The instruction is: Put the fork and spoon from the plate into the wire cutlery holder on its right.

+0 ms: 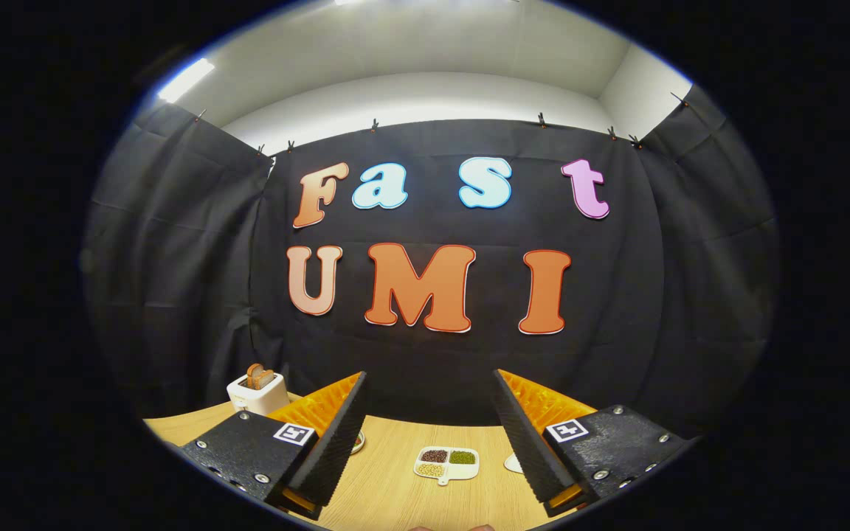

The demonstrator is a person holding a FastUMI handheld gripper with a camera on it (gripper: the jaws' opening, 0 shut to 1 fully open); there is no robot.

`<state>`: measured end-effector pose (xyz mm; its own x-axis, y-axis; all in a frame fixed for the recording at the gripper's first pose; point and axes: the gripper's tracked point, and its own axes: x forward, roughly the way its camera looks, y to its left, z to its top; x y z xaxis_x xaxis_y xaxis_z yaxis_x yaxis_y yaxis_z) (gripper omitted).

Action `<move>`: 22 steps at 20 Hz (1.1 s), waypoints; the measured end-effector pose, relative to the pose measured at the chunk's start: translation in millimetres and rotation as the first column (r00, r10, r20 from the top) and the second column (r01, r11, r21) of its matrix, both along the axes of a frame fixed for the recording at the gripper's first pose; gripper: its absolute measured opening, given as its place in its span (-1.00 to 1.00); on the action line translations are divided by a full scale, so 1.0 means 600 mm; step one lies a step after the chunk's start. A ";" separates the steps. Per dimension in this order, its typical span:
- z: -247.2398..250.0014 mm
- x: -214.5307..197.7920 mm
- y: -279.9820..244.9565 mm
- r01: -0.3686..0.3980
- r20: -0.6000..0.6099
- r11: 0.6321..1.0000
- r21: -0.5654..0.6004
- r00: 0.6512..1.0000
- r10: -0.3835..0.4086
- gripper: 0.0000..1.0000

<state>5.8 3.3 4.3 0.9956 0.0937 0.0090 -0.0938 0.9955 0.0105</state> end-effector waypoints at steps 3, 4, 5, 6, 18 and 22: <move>-0.013 0.010 0.006 -0.022 -0.031 1.000 0.022 0.999 0.023 0.96; -0.022 0.009 0.014 -0.038 -0.046 0.999 0.029 0.998 0.039 0.96; -0.031 0.013 0.029 -0.059 -0.061 0.997 0.042 0.996 0.061 0.96; -0.047 0.018 0.044 -0.072 -0.087 0.996 0.054 0.993 0.077 0.96; -0.231 0.045 0.319 -0.074 -0.468 0.993 0.092 0.877 0.109 0.97; -0.352 0.021 0.380 -0.061 -0.711 0.992 0.110 0.693 0.121 0.97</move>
<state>18.4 231.4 -207.0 0.6906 0.2135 -0.6910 -0.1183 0.9759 0.1833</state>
